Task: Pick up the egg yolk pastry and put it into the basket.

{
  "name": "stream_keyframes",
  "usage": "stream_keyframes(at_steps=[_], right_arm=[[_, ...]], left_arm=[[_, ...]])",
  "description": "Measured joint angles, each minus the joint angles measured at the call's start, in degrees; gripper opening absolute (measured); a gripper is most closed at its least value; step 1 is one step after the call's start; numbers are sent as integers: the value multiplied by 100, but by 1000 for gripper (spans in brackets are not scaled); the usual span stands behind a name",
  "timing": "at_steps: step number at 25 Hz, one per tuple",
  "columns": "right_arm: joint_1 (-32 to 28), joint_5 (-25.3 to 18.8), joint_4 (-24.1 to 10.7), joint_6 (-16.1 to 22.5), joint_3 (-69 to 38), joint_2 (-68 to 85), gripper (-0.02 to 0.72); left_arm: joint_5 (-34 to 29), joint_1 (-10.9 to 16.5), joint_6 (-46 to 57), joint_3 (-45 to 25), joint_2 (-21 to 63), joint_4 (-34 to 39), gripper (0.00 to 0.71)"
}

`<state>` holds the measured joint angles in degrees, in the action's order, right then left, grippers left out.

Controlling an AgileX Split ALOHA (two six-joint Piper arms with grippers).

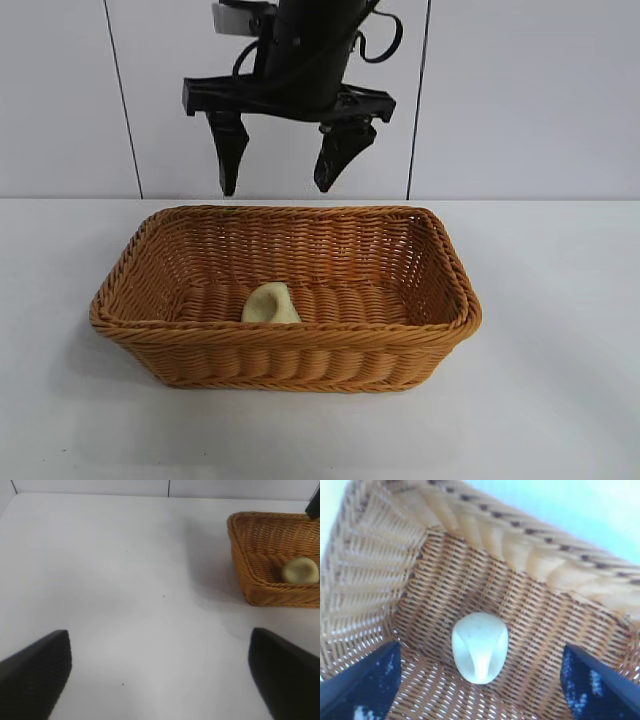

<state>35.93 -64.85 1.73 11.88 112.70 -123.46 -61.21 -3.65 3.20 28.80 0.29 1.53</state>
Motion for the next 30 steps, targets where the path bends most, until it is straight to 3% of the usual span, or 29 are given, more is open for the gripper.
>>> stream_keyframes(at_steps=[4,10,21,30], right_arm=[[-230,-207,-227,89,74,0,624],[-1106,-453,-498,102,74,0,624],[-2959,-460,-554,90,74,0,624],[-3686,-460,-577,-53,74,0,624]], left_arm=[[0,0,0,0,0,0,689],[6,0,0,0,0,0,689],[6,0,0,0,0,0,689],[6,0,0,0,0,0,689]])
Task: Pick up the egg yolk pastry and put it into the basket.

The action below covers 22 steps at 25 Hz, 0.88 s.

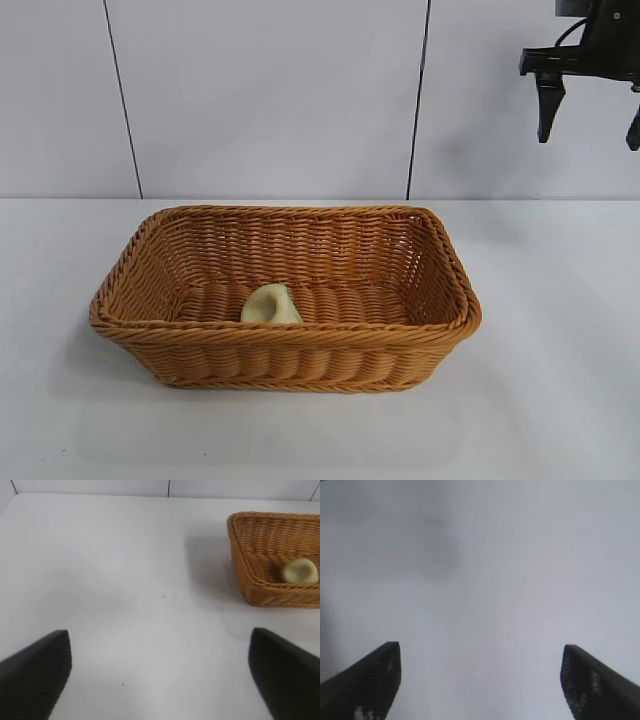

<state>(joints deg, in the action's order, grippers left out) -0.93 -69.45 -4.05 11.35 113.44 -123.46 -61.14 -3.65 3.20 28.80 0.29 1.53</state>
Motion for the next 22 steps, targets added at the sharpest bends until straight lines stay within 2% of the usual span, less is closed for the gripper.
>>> stream_keyframes(at_steps=[6,13,18,19,22], right_arm=[[-19,11,-13,-93,-700,317,624],[-19,11,-18,-301,-2761,1609,624],[-19,11,-18,-317,-4320,2933,624],[-19,5,3,-317,-4947,3510,624],[-19,11,3,-317,-5499,4173,624]], left_arm=[[0,0,0,0,0,0,689],[0,0,0,0,0,0,689],[0,0,0,0,0,0,689],[0,0,0,0,0,0,689],[0,0,0,0,0,0,689]])
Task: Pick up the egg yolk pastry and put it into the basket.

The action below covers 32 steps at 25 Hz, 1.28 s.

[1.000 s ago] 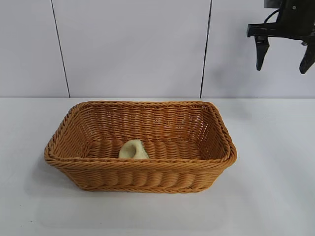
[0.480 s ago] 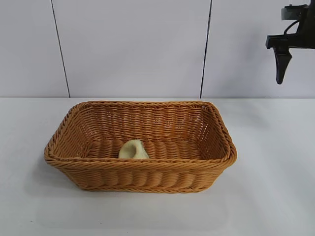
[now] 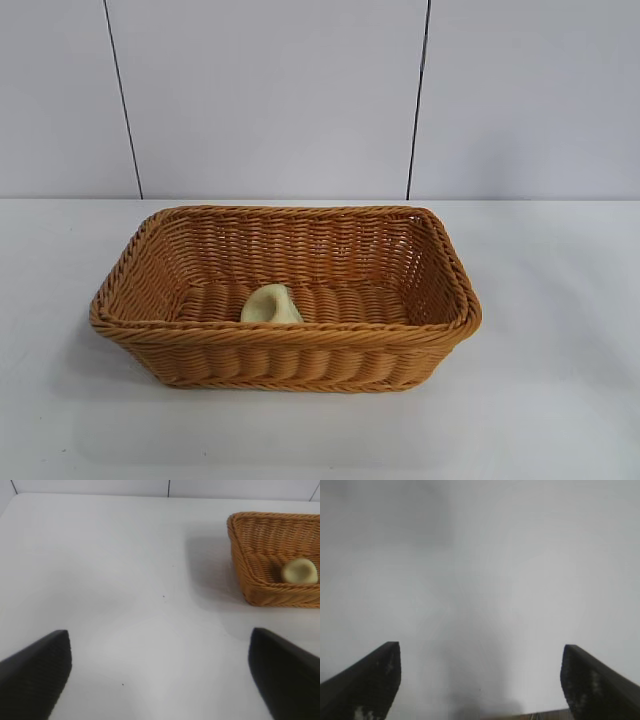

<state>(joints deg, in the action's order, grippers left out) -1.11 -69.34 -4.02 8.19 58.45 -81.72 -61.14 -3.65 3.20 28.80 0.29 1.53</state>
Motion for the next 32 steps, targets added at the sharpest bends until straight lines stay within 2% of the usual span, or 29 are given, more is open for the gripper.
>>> stream_keyframes(at_steps=[5,10,13,19,32], right_arm=[[0,87,11,-35,-1319,1577,624],[0,794,53,-254,-2306,3236,624],[0,1072,156,-387,-2773,4169,624],[0,1038,294,-458,-3010,5769,624],[0,1029,299,-458,-3027,8137,624]], left_arm=[[0,0,0,0,0,0,689],[0,0,0,0,0,0,689],[0,0,0,0,0,0,689],[0,0,0,0,0,0,689],[0,0,0,0,0,0,689]])
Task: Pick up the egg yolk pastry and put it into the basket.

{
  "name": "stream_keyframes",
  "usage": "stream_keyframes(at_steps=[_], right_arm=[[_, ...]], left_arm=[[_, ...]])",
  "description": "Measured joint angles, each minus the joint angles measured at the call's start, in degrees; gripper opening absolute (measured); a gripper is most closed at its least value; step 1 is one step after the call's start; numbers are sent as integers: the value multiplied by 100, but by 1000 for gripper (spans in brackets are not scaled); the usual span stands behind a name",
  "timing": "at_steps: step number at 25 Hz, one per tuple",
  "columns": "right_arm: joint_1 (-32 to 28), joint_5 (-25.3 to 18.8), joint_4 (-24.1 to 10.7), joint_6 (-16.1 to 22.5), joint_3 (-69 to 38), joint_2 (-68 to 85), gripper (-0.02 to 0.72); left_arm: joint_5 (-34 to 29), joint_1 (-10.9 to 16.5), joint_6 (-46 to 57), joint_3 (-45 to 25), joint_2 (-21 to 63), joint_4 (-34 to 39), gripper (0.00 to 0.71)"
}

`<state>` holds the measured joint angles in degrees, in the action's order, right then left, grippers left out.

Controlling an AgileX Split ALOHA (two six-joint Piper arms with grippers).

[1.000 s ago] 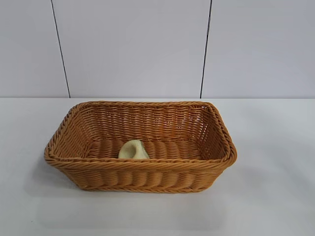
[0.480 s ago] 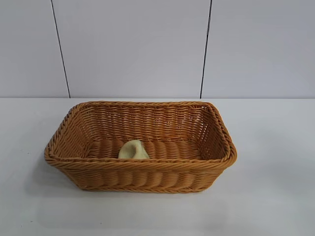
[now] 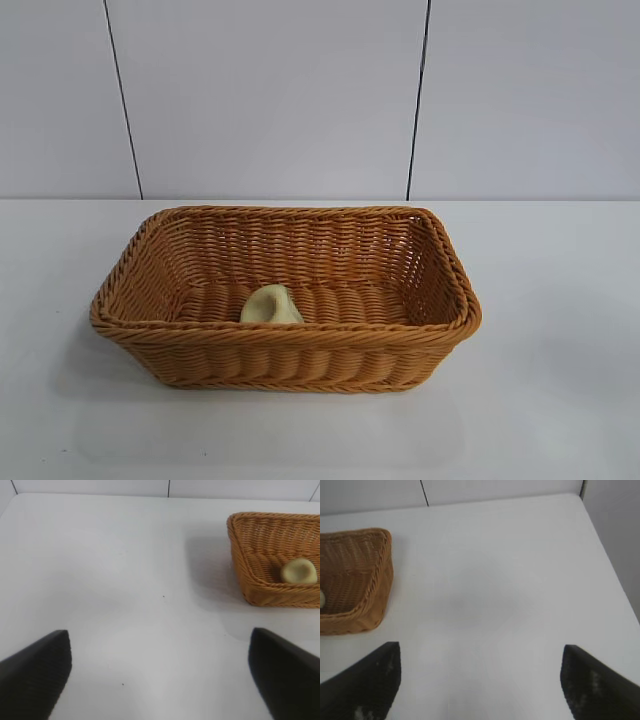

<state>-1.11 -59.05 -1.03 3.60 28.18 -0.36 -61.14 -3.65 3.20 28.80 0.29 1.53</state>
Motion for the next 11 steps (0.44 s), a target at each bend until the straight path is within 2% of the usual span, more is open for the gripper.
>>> stream_keyframes(at_steps=[11], right_arm=[[0,0,0,0,-12,58,624]], left_arm=[[-5,0,0,0,0,0,689]])
